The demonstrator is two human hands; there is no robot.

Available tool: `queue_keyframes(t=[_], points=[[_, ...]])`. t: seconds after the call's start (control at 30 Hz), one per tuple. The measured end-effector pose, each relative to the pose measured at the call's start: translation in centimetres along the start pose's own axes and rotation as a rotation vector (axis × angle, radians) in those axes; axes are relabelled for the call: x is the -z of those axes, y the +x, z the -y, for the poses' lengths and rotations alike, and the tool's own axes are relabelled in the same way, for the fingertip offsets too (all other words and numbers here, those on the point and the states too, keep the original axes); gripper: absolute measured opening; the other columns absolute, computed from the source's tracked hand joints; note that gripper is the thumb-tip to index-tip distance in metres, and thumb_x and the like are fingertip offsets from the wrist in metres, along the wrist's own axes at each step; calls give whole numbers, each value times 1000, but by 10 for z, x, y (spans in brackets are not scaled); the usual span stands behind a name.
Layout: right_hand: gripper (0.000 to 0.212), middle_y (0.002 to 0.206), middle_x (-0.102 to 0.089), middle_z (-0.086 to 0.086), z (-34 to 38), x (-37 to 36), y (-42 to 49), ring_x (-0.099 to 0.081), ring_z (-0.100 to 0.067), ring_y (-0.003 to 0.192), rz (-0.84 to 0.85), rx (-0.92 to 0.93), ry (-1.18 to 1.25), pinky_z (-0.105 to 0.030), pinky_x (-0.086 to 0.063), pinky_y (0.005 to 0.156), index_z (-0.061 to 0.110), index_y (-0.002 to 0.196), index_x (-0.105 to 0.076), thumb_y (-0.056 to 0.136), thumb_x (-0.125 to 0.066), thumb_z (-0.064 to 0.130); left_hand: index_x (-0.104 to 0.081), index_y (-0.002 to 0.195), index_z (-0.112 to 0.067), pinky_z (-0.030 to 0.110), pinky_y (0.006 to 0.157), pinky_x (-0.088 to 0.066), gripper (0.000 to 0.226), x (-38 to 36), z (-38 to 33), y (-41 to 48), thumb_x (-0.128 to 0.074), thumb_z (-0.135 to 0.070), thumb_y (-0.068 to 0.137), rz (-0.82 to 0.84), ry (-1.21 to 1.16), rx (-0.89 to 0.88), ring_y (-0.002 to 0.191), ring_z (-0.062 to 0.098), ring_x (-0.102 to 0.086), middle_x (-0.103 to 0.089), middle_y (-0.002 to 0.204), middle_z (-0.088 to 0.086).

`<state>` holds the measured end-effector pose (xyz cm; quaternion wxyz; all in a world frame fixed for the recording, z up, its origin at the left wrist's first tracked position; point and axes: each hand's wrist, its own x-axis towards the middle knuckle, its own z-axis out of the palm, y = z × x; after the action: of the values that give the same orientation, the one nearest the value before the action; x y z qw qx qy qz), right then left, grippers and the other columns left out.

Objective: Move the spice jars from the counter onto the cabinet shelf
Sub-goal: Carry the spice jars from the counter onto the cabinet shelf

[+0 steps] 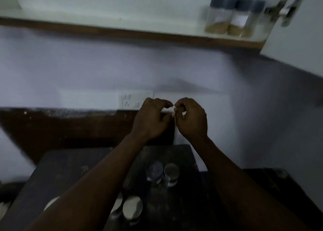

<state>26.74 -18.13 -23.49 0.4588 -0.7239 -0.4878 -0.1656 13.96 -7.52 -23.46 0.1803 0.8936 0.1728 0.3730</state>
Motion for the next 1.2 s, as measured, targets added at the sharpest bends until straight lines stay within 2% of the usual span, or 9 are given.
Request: queue_keyframes(t=[0.1,0.2,0.33,0.43,0.67,0.9,0.97,1.07,1.2], points=[[11,97,-70,-9,-11,-28,-74,-65,-28,89,203,-82,-21,-40,-53,81,9,96,-70,88,-64,3,-72,117,-20,43,96,-45,31,-18,23,-66,-73,-34,89,214,27,65,105,24,-63,-72,114,0],[14,102,-70,-9,-19,-50,-131,-66,-29,92,430,-163,-94,-21,-41,78,12,102,-71,90,-65,8,-73,113,-15,44,89,-48,29,-32,40,-121,-74,-31,89,356,11,135,100,28,-68,-74,110,4],[20,109,-66,-4,-27,-78,-189,-64,-23,101,710,-301,-176,-39,-54,89,20,113,-65,95,-61,25,-57,134,-21,47,102,-46,49,-48,60,-183,-67,-42,90,579,111,377,122,29,-56,-60,135,5],[27,113,-66,-3,-27,-91,-227,-65,-22,103,819,-382,-116,-40,-55,90,20,119,-60,93,-65,28,-42,149,-26,51,111,-39,68,-60,74,-225,-68,-46,89,755,199,531,140,34,-38,-43,152,7],[60,139,-59,-2,-23,-123,-292,-58,-26,127,1168,-491,-138,-43,-47,106,27,140,-48,86,-75,33,-21,159,-30,63,112,-24,95,-85,86,-293,-71,-54,83,1012,493,418,147,41,-17,-20,164,13],[89,150,-51,-3,-24,-117,-291,-52,-27,135,1084,-460,-7,-43,-44,110,23,153,-33,78,-81,34,-38,149,-36,51,108,-33,85,-80,87,-275,-57,-73,76,815,423,333,135,31,-32,-41,152,5],[92,147,-52,11,-23,-105,-275,-52,-12,132,921,-457,192,-36,-45,110,30,150,-38,70,-83,40,-44,146,-33,47,102,-41,84,-67,82,-256,-53,-80,76,703,293,406,129,28,-40,-47,144,3],[88,140,-43,33,-13,-83,-230,-44,12,129,733,-421,326,-11,-37,107,43,147,-34,73,-82,49,-47,144,-31,29,86,-47,79,-45,68,-206,-61,-74,80,470,47,447,112,17,-53,-49,129,-3],[78,136,-57,20,9,-49,-141,-57,1,125,372,-304,354,-13,-45,97,31,144,-44,79,-84,40,-53,143,-24,30,90,-51,76,-6,28,-109,-76,-60,79,96,-119,262,112,14,-58,-56,128,-1]])
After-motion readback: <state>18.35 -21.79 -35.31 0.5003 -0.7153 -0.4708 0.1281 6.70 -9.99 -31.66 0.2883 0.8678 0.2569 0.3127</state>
